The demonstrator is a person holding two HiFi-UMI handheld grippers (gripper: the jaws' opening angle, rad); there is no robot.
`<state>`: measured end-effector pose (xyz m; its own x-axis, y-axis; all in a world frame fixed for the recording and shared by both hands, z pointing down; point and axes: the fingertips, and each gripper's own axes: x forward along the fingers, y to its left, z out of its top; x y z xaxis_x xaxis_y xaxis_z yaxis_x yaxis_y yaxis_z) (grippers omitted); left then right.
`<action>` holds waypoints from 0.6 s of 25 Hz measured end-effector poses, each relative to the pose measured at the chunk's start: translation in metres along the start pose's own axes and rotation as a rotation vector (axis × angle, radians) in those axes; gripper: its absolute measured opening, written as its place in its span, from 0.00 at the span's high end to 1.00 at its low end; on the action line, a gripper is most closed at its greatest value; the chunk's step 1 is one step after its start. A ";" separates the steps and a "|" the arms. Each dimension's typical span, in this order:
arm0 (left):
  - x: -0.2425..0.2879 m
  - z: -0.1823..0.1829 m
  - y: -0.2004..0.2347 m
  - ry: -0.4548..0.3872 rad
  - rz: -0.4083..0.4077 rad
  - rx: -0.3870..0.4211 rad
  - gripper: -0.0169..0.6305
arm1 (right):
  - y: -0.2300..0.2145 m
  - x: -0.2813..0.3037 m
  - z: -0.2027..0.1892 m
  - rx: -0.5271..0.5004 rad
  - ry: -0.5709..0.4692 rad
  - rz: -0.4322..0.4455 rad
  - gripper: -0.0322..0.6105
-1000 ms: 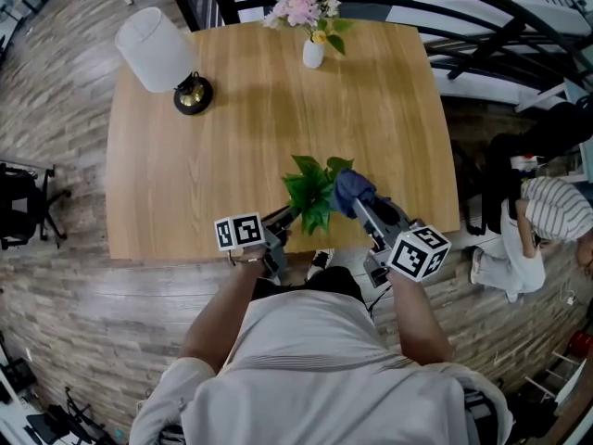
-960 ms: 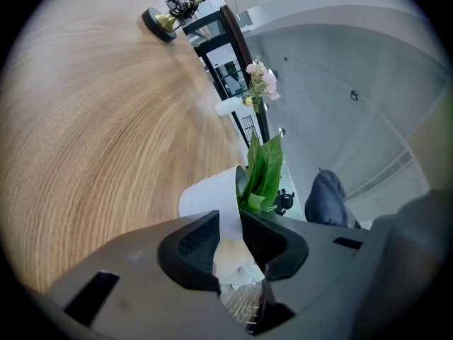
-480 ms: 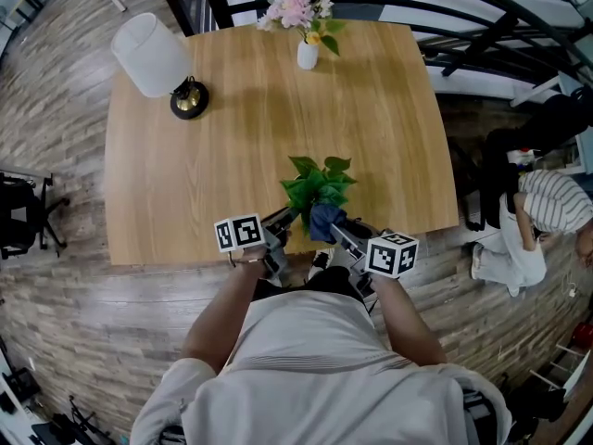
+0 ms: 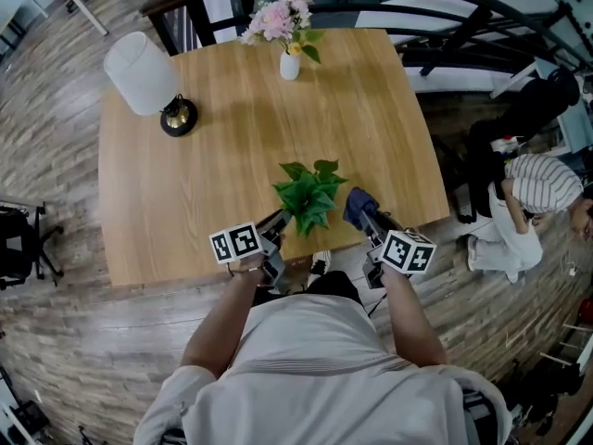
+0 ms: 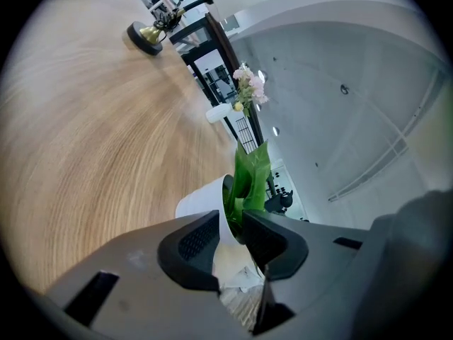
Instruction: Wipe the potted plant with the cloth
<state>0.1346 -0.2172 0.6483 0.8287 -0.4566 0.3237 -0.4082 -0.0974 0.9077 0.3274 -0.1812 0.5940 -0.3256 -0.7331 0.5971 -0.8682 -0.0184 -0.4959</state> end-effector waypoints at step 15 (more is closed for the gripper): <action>-0.159 0.137 -0.150 -0.406 0.166 0.909 0.92 | 0.136 -0.083 0.120 -0.412 -0.501 -0.059 0.74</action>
<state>0.0115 -0.2513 0.4243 0.6109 -0.7756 0.1587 -0.7841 -0.5652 0.2563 0.2814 -0.2040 0.4013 -0.1454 -0.9690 0.1997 -0.9842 0.1210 -0.1295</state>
